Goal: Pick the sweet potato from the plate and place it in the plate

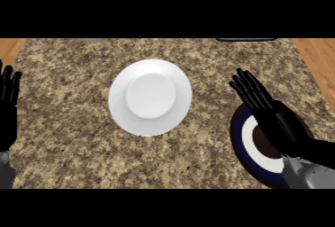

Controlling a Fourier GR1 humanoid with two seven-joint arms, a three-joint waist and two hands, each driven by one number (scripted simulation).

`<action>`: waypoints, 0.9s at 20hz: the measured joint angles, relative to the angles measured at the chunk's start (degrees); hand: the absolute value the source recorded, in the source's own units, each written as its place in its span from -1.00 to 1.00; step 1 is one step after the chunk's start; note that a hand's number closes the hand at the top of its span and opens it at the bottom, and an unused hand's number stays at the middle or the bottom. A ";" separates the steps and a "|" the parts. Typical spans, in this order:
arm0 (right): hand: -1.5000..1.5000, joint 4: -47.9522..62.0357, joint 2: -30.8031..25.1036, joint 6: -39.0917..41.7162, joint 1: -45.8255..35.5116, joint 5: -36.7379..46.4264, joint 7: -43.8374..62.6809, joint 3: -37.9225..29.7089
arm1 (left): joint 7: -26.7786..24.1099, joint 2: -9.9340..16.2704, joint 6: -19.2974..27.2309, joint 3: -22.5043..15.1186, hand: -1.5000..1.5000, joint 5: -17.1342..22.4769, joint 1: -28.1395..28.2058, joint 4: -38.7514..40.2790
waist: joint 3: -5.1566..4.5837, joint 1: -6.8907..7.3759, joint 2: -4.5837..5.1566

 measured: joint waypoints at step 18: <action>-1.00 20.63 4.14 -24.85 5.73 18.80 -8.11 -6.12 | -2.14 -4.15 -9.47 -11.99 0.00 -7.84 4.45 14.06 | 0.58 1.27 -0.20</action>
